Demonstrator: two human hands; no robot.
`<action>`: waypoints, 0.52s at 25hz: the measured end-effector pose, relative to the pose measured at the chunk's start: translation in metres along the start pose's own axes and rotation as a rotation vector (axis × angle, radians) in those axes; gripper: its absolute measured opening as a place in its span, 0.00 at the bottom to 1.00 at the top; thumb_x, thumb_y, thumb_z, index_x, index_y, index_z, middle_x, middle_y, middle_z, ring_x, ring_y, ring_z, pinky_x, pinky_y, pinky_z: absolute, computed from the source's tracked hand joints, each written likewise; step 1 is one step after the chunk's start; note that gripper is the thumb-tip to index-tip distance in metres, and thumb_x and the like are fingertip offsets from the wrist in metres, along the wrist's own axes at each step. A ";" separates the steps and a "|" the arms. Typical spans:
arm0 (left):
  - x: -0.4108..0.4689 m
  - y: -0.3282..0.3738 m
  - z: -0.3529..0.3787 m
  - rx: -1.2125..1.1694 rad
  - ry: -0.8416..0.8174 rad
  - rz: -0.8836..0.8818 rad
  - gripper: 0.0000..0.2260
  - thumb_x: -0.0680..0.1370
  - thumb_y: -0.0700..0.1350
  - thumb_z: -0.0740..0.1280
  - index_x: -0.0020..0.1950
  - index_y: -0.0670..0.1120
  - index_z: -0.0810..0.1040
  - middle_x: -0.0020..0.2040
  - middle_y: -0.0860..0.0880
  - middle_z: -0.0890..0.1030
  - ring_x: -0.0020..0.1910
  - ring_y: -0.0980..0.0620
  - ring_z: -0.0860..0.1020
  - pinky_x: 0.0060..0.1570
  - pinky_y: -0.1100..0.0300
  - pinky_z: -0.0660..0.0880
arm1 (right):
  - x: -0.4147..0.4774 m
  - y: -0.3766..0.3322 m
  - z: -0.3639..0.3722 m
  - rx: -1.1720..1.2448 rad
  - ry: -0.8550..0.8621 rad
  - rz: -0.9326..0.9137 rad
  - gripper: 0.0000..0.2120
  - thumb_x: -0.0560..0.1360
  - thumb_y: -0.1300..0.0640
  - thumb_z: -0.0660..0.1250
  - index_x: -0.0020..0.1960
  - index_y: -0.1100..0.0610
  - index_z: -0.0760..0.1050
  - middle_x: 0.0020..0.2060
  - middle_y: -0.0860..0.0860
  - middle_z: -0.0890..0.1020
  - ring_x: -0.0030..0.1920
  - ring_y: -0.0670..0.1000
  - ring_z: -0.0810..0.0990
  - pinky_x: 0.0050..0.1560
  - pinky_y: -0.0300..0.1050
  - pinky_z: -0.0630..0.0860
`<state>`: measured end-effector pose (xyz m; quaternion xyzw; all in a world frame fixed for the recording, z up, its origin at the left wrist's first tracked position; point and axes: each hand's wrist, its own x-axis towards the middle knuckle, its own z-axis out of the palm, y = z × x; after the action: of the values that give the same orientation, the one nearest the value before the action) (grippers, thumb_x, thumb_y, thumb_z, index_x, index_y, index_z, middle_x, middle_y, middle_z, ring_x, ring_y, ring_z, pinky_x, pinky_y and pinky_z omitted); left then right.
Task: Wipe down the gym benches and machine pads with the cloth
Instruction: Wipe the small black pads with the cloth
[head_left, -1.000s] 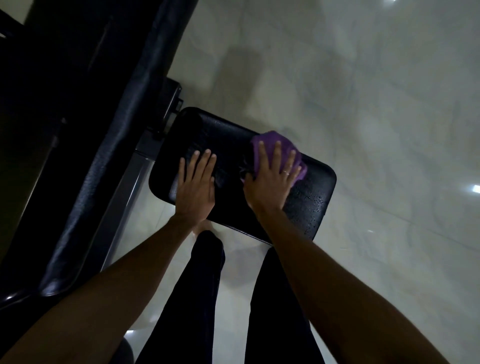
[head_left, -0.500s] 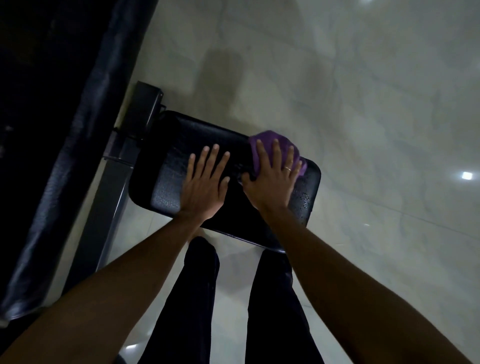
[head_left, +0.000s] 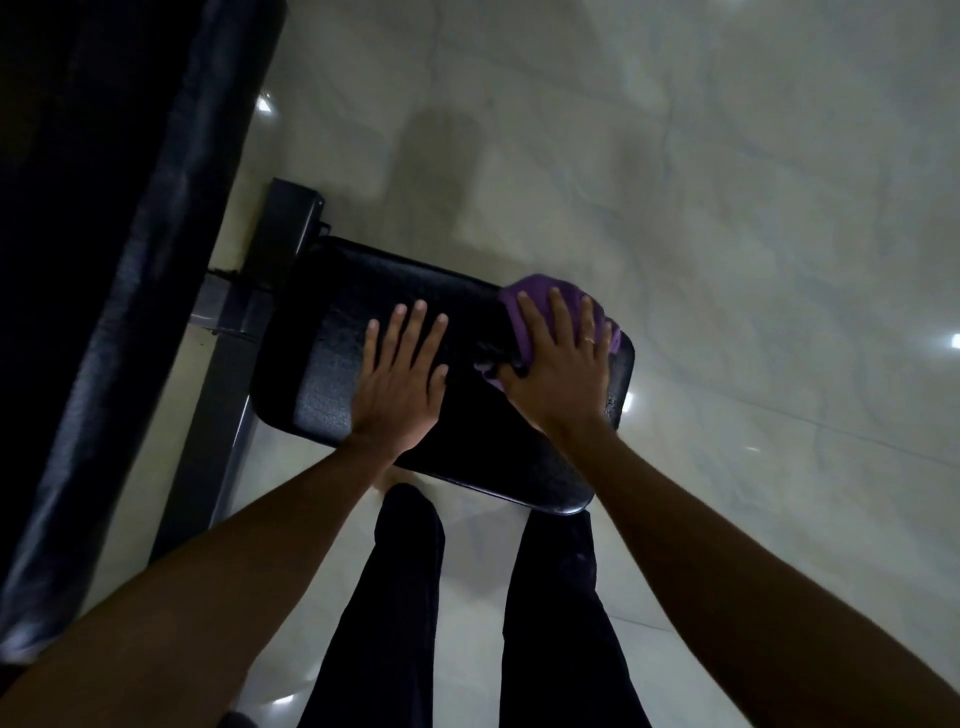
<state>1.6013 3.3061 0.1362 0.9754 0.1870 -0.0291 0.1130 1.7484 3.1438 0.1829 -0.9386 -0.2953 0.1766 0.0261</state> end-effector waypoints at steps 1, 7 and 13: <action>0.000 0.000 0.000 -0.001 0.001 0.000 0.27 0.84 0.53 0.50 0.83 0.46 0.54 0.82 0.43 0.52 0.81 0.42 0.50 0.78 0.39 0.50 | 0.013 -0.015 -0.001 0.015 -0.037 0.014 0.41 0.75 0.32 0.60 0.83 0.43 0.50 0.83 0.54 0.52 0.81 0.64 0.44 0.77 0.66 0.37; 0.002 0.004 -0.006 -0.028 -0.003 -0.008 0.27 0.82 0.51 0.53 0.81 0.45 0.59 0.82 0.43 0.56 0.81 0.42 0.53 0.78 0.39 0.49 | -0.036 0.011 0.013 -0.108 0.004 -0.379 0.39 0.77 0.33 0.60 0.83 0.45 0.54 0.82 0.53 0.55 0.82 0.62 0.47 0.79 0.67 0.47; 0.062 0.032 -0.015 -0.088 0.000 0.074 0.24 0.80 0.49 0.56 0.75 0.42 0.69 0.75 0.43 0.70 0.77 0.42 0.64 0.77 0.40 0.53 | 0.005 0.035 -0.013 -0.044 -0.037 -0.099 0.40 0.74 0.30 0.59 0.82 0.45 0.55 0.81 0.53 0.61 0.80 0.64 0.56 0.78 0.66 0.50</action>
<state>1.6707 3.3027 0.1518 0.9757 0.1519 -0.0169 0.1568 1.7757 3.1189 0.1880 -0.9197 -0.3458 0.1857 0.0089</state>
